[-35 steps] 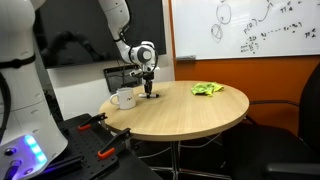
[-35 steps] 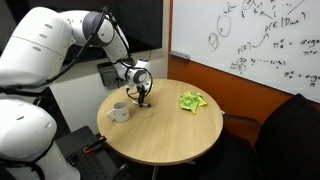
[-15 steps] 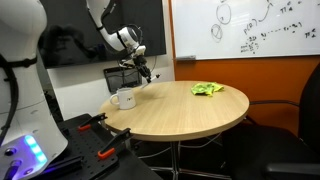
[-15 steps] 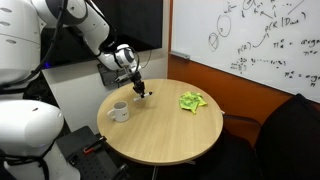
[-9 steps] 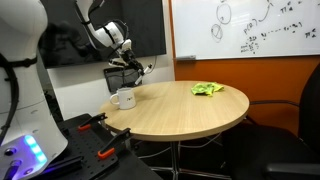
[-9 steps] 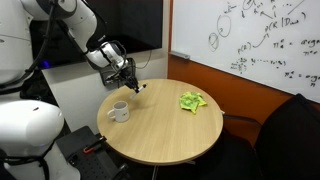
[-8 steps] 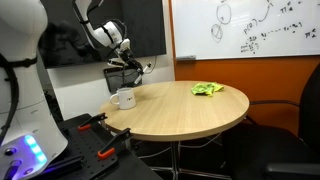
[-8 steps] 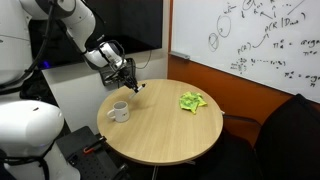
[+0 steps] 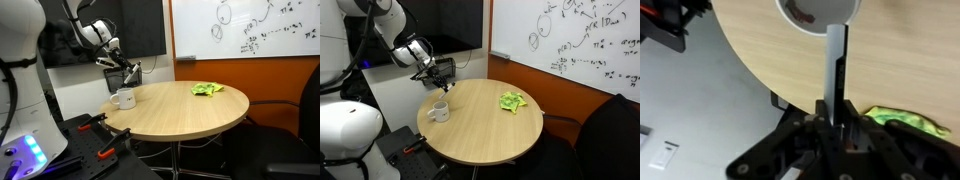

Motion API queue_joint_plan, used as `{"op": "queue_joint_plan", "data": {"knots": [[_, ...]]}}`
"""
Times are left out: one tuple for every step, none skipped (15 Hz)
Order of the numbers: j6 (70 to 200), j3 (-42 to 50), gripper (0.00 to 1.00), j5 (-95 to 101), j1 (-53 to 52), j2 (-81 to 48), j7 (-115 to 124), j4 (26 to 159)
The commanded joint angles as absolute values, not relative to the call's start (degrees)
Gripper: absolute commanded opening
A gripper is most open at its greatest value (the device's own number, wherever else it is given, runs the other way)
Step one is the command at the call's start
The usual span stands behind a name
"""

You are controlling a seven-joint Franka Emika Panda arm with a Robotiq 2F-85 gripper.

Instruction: Pick the pen and put it in the cup

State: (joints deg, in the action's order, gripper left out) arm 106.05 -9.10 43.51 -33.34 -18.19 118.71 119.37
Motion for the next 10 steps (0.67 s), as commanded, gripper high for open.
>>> {"op": "queue_joint_plan", "data": {"knots": [[106.02, -12.86, 0.05, 41.81, -31.06, -16.37, 117.16, 119.97], [105.58, -12.94, 0.22, 43.54, -31.47, -18.06, 118.86, 119.16], [105.60, -13.39, 0.22, 43.38, -31.23, -17.81, 118.74, 119.16], [105.60, -13.48, 0.22, 43.33, -31.02, -17.67, 118.66, 119.16], [105.60, -13.48, 0.22, 43.32, -30.75, -17.63, 118.60, 119.16], [105.60, -13.50, 0.22, 43.31, -30.51, -17.63, 118.58, 119.16], [105.60, -13.52, 0.22, 43.30, -30.44, -17.63, 118.58, 119.16], [105.60, -13.56, 0.22, 43.27, -30.45, -17.63, 118.58, 119.16], [105.61, -13.60, 0.22, 43.25, -30.46, -17.63, 118.58, 119.17], [105.61, -13.64, 0.22, 43.25, -30.47, -17.63, 118.57, 119.17]]}}
